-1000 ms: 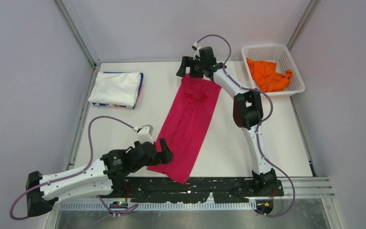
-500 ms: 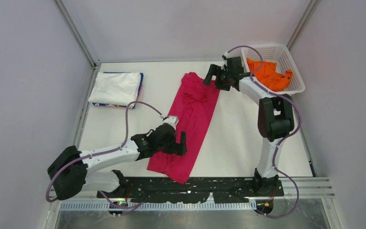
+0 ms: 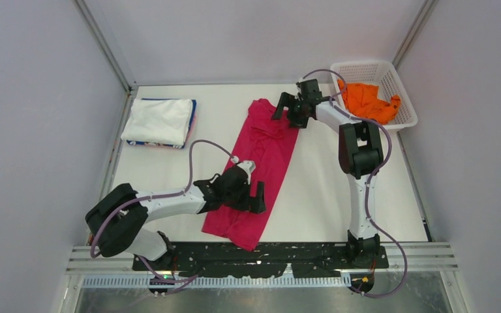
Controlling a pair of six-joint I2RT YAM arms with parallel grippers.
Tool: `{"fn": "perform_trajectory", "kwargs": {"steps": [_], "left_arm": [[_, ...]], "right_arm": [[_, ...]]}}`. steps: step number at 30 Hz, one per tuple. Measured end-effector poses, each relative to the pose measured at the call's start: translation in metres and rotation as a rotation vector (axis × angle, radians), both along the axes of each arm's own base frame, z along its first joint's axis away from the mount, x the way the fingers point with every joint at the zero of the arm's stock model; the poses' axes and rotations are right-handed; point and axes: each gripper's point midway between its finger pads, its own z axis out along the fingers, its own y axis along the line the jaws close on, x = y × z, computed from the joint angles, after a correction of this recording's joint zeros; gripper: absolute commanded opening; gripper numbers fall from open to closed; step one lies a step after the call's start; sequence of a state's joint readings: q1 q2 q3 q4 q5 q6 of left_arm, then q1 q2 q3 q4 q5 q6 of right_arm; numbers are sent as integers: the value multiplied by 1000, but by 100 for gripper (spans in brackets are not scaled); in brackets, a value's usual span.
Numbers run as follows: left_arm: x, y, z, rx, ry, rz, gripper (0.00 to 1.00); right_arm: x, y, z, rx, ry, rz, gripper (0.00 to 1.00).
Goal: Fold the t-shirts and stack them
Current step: Rotate the tshirt 90 degrees
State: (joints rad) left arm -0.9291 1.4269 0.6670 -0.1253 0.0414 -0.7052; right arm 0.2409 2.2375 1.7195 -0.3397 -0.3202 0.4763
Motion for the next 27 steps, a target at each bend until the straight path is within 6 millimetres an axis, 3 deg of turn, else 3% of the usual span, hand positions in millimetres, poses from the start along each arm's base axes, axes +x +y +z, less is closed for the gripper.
{"fn": "perform_trajectory", "kwargs": {"steps": [11, 18, 22, 24, 27], "left_arm": [[-2, -45, 8, -201, 58, -46, 100], [-3, -49, 10, -220, 80, -41, 100], [-6, -47, 14, -218, 83, -50, 100], [-7, -44, 23, -223, 66, -64, 100], [-8, -42, 54, -271, -4, -94, 100]], "right_arm": [[52, 17, 1, 30, -2, 8, 95], [78, 26, 4, 61, -31, 14, 95], [83, 26, 8, 52, -56, 23, 95], [85, 24, 11, 35, -76, 34, 95], [82, 21, 21, -10, -112, 57, 95]]}}
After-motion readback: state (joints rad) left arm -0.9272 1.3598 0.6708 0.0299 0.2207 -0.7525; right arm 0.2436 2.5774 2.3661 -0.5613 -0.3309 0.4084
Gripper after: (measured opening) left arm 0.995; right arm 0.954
